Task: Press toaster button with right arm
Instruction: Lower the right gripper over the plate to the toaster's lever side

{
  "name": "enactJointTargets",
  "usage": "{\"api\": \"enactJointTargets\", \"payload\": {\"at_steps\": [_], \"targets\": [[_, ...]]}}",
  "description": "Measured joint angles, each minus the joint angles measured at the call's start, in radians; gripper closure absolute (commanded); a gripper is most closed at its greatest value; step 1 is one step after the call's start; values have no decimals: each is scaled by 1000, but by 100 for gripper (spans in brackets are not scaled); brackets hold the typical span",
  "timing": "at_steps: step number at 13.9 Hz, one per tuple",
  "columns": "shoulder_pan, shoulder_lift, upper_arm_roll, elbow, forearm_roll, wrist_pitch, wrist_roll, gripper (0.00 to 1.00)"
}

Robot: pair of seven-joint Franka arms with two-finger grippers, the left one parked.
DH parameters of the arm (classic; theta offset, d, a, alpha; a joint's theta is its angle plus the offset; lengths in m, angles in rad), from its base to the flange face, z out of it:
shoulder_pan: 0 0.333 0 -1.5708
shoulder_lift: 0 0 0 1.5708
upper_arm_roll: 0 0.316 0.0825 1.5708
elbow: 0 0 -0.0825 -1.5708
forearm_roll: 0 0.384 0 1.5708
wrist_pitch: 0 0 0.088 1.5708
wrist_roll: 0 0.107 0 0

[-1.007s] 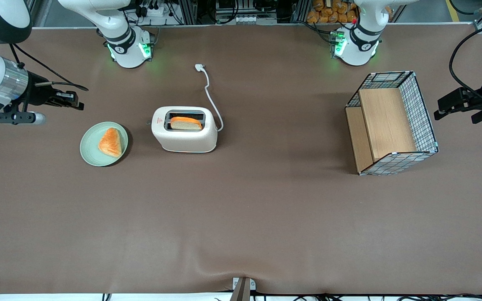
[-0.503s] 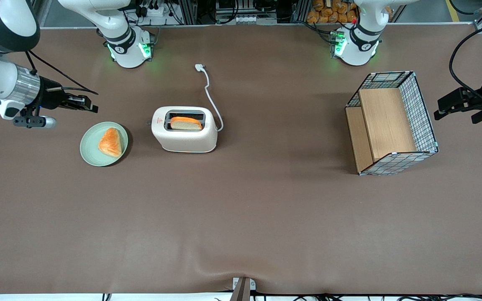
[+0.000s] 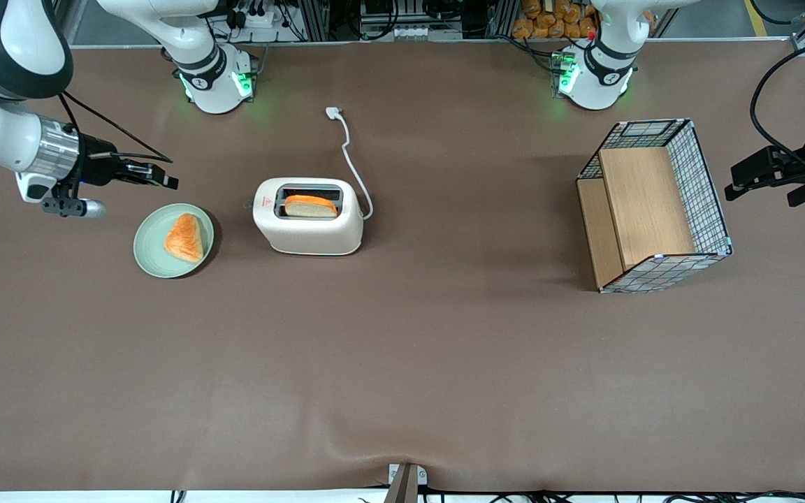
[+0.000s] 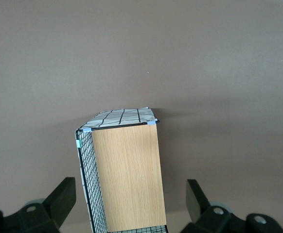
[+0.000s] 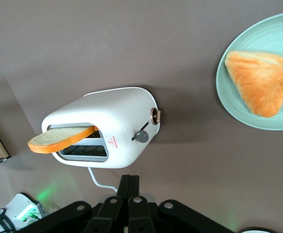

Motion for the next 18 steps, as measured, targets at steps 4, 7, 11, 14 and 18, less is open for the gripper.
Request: {"api": "enactJointTargets", "payload": {"at_steps": [4, 7, 11, 14, 18], "targets": [[0, 0, 2, -34, 47, 5, -5, 100], [0, 0, 2, -76, 87, 29, -40, 100], [0, 1, 3, -128, 125, 73, -122, 100], [0, 24, 3, -180, 184, 125, -217, 100], [1, 100, 5, -196, 253, 189, -306, 100]]}}
